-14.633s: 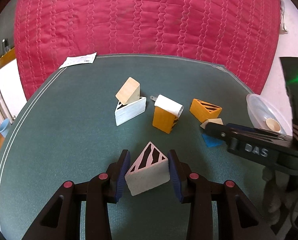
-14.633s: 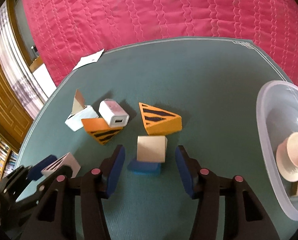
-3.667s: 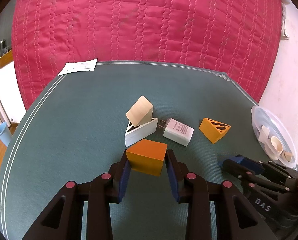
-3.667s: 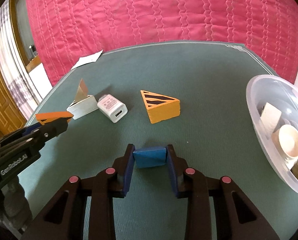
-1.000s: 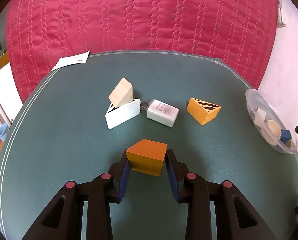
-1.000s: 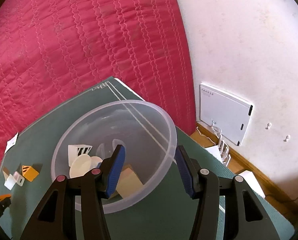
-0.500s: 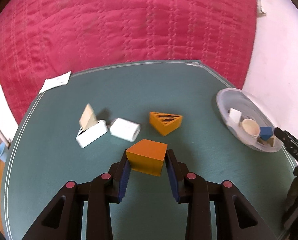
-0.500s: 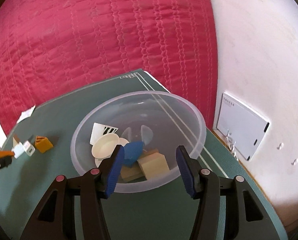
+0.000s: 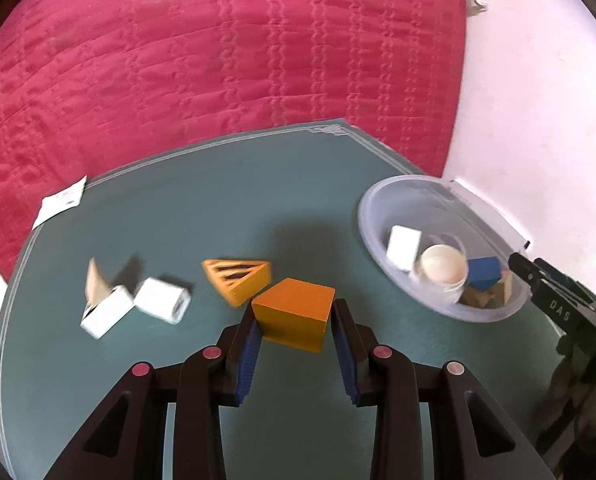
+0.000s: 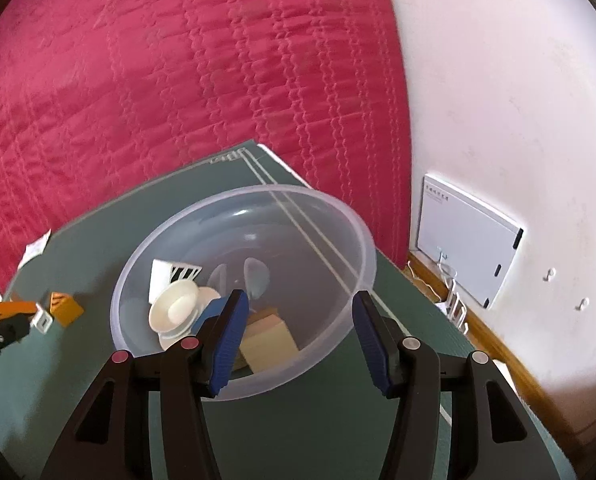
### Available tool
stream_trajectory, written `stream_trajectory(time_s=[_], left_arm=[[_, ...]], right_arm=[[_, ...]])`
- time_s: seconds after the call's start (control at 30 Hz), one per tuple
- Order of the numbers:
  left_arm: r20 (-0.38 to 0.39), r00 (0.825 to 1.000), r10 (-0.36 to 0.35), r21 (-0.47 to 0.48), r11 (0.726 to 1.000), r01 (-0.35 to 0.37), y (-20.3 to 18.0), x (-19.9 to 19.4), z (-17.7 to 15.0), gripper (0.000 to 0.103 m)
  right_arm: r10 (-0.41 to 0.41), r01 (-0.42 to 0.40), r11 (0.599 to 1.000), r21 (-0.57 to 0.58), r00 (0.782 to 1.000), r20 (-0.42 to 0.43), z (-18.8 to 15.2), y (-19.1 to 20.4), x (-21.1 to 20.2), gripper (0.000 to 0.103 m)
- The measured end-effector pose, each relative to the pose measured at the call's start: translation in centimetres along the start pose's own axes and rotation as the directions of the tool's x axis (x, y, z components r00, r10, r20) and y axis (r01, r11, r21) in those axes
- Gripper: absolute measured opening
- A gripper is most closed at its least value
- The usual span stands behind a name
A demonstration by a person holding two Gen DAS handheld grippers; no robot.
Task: Organize rigid objects
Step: 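Carry the orange cube into the clear bowl and open the left gripper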
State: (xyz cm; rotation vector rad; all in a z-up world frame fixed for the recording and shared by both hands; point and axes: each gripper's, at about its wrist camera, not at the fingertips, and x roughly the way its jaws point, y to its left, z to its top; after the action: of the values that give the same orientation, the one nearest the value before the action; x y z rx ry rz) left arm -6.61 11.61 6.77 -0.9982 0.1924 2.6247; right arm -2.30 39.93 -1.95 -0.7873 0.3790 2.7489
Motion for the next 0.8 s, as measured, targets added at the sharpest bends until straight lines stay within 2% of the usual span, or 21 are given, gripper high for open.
stream_trajectory(time_s=[0.23,0.8], left_arm=[[-0.001,0.999,-0.048,0.037,0.998,0.048,-2.7,1.4,1.7,0.037],[-0.013,0.994,-0.107,0.089,0.990,0.108,-6.5,4.0,3.6,0.037]], right_arm=[[-0.012,0.012,1.000,0.000,0.998,0.056,-0.1,0.0,-0.8,0.055],[-0.013,0.011,1.000,0.030,0.997,0.078,-0.4,-0.7,-1.0,0.056]])
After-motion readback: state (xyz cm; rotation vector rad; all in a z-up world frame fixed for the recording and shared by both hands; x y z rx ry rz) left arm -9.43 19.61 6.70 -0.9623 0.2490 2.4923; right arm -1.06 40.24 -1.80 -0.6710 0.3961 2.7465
